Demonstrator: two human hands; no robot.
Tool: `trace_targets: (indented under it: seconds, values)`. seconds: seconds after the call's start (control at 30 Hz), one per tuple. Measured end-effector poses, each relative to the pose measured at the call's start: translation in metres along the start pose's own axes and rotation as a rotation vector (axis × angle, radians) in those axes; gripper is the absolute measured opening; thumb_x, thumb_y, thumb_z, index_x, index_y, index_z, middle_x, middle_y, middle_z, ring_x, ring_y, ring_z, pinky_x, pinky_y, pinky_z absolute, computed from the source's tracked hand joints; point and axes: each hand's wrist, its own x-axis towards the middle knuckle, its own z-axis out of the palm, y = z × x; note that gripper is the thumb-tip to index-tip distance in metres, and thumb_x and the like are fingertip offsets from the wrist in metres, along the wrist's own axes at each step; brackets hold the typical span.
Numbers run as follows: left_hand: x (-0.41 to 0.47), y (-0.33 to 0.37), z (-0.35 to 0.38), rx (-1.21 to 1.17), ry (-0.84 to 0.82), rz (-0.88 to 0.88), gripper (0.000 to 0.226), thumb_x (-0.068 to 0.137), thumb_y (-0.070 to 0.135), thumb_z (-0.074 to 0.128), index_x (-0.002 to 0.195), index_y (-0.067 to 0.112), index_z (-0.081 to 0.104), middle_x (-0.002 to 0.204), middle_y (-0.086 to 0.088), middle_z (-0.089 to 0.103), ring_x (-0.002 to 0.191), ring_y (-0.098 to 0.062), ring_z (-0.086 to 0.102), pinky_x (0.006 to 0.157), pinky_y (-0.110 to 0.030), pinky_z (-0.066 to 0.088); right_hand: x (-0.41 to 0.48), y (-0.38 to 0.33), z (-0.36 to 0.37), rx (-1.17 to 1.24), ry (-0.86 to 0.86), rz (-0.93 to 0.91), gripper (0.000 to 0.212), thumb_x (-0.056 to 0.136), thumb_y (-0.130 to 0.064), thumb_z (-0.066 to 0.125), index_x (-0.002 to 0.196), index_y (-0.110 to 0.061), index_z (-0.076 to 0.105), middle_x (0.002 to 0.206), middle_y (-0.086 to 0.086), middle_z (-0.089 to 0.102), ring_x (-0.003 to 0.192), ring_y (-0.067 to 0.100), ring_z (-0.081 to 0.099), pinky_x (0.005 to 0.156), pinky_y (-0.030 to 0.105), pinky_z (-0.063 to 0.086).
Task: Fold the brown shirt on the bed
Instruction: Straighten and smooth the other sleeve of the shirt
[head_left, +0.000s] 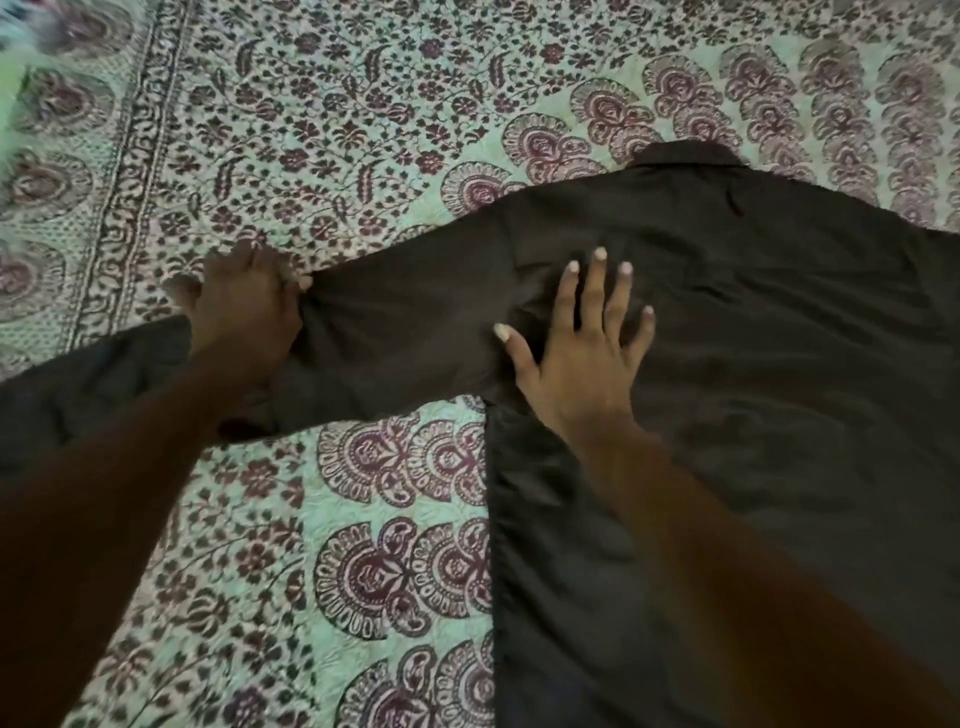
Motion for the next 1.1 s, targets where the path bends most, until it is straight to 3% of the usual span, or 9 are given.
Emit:
trace_targets:
  seconds: [0.2, 0.47, 0.67, 0.77, 0.83, 0.93, 1.0, 1.03, 1.1]
  values:
    - [-0.025, -0.048, -0.001, -0.037, 0.06, 0.041, 0.042, 0.104, 0.037, 0.049, 0.138, 0.012, 0.047, 0.144, -0.02, 0.047, 0.133, -0.043, 0.045, 0.11, -0.066, 0.027, 0.004, -0.111, 0.022, 0.019, -0.09, -0.026, 0.115, 0.085, -0.092, 0.015, 0.165, -0.011, 0.0, 0.171, 0.019, -0.013, 0.158, 0.036, -0.017, 0.123, 0.065, -0.003]
    - [-0.118, -0.181, -0.011, -0.161, 0.147, -0.204, 0.061, 0.102, 0.053, 0.035, 0.15, 0.017, 0.045, 0.164, -0.011, 0.037, 0.15, -0.036, 0.033, 0.116, -0.063, 0.025, -0.016, -0.209, 0.033, -0.082, -0.189, -0.448, 0.102, 0.091, -0.085, 0.009, 0.165, -0.016, -0.003, 0.172, 0.016, -0.01, 0.159, 0.035, -0.015, 0.125, 0.063, 0.001]
    - [-0.164, -0.258, -0.004, -0.243, 0.237, -0.531, 0.071, 0.097, 0.06, 0.038, 0.153, 0.016, 0.04, 0.166, -0.017, 0.03, 0.151, -0.041, 0.027, 0.118, -0.066, 0.022, -0.034, -0.217, 0.041, -0.038, -0.102, -0.1, 0.107, 0.088, -0.089, 0.008, 0.165, -0.015, 0.002, 0.17, 0.024, -0.007, 0.157, 0.046, -0.01, 0.124, 0.066, 0.005]
    - [-0.164, -0.283, 0.003, -0.451, 0.301, -0.492, 0.063, 0.095, 0.062, 0.051, 0.144, 0.024, 0.051, 0.147, -0.015, 0.054, 0.137, -0.04, 0.047, 0.115, -0.062, 0.035, -0.054, -0.268, 0.053, -0.002, -0.096, -0.114, 0.112, 0.086, -0.091, 0.01, 0.165, -0.013, 0.005, 0.169, 0.029, -0.004, 0.156, 0.049, -0.008, 0.121, 0.072, 0.002]
    - [-0.16, -0.295, 0.003, -0.567, 0.433, -0.365, 0.043, 0.094, 0.046, 0.066, 0.129, 0.021, 0.066, 0.126, -0.012, 0.069, 0.12, -0.036, 0.061, 0.104, -0.054, 0.05, -0.065, -0.31, 0.059, 0.003, -0.112, -0.173, 0.114, 0.084, -0.093, 0.009, 0.165, -0.012, 0.008, 0.169, 0.03, -0.001, 0.156, 0.05, -0.009, 0.12, 0.073, 0.001]
    - [-0.15, -0.298, -0.004, -0.634, 0.576, -0.313, 0.022, 0.091, 0.018, 0.073, 0.111, 0.011, 0.077, 0.112, -0.014, 0.071, 0.107, -0.028, 0.067, 0.098, -0.035, 0.054, -0.079, -0.361, 0.063, 0.008, -0.158, -0.35, 0.112, 0.083, -0.091, 0.006, 0.165, -0.015, 0.009, 0.17, 0.026, -0.003, 0.156, 0.047, -0.011, 0.12, 0.072, -0.002]
    - [-0.144, -0.303, -0.005, -0.647, 0.628, -0.374, 0.017, 0.091, 0.011, 0.07, 0.106, 0.008, 0.078, 0.109, -0.015, 0.07, 0.102, -0.022, 0.067, 0.095, -0.022, 0.05, -0.084, -0.378, 0.061, 0.04, -0.199, -0.476, 0.104, 0.088, -0.087, 0.009, 0.165, -0.019, 0.007, 0.172, 0.02, -0.005, 0.158, 0.041, -0.013, 0.122, 0.069, -0.003]
    - [-0.142, -0.308, -0.002, -0.675, 0.65, -0.414, 0.017, 0.092, 0.011, 0.069, 0.106, 0.009, 0.078, 0.109, -0.014, 0.071, 0.1, -0.021, 0.067, 0.093, -0.022, 0.052, -0.086, -0.38, 0.06, 0.066, -0.207, -0.499, 0.099, 0.091, -0.085, 0.011, 0.166, -0.021, 0.007, 0.173, 0.016, -0.004, 0.158, 0.038, -0.013, 0.123, 0.068, -0.003]
    - [-0.141, -0.318, 0.007, -0.758, 0.688, -0.475, 0.017, 0.095, 0.012, 0.064, 0.107, 0.013, 0.076, 0.109, -0.012, 0.072, 0.095, -0.026, 0.071, 0.084, -0.036, 0.059, -0.091, -0.372, 0.06, 0.085, -0.162, -0.453, 0.094, 0.094, -0.082, 0.014, 0.166, -0.022, 0.006, 0.174, 0.012, -0.001, 0.159, 0.036, -0.012, 0.123, 0.067, 0.0]
